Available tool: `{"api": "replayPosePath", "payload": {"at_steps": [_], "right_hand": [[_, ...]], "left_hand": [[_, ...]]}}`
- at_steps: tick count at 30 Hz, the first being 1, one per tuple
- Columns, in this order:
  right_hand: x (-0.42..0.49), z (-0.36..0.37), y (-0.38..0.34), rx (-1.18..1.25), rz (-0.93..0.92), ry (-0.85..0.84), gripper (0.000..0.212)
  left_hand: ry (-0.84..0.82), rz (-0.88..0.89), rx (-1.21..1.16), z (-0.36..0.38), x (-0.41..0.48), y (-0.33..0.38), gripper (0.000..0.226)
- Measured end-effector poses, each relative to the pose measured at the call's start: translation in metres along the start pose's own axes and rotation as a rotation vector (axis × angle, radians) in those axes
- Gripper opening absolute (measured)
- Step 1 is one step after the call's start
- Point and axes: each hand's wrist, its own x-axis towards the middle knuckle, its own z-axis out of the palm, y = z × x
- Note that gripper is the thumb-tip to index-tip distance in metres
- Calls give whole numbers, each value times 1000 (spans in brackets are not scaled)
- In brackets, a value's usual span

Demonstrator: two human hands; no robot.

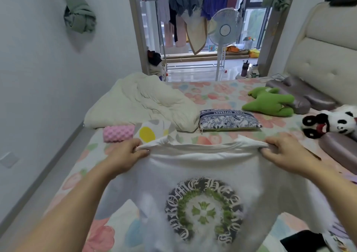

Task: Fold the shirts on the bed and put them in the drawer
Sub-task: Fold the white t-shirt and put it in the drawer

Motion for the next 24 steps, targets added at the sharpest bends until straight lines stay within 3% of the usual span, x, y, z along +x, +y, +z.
{"api": "replayPosePath", "payload": {"at_steps": [4, 8, 14, 16, 18, 21, 24], "right_hand": [[-15, 45, 22, 75, 187, 12, 33], [-31, 58, 28, 58, 253, -54, 24], [-32, 3, 29, 202, 98, -336, 32], [-15, 2, 36, 211, 101, -359, 33], [14, 26, 51, 120, 90, -349, 26], [61, 110, 100, -34, 114, -285, 16], [99, 217, 152, -216, 250, -201, 11]], "left_hand": [[27, -78, -131, 29, -10, -26, 10], [-6, -61, -66, 27, -21, -36, 22], [-672, -58, -589, -39, -23, -37, 24], [-706, -106, -624, -37, -1, -45, 13], [-609, -146, -434, -14, 35, -65, 11], [-456, -53, 88, 57, 102, -108, 9], [-226, -68, 330, 150, 151, -154, 12]]}}
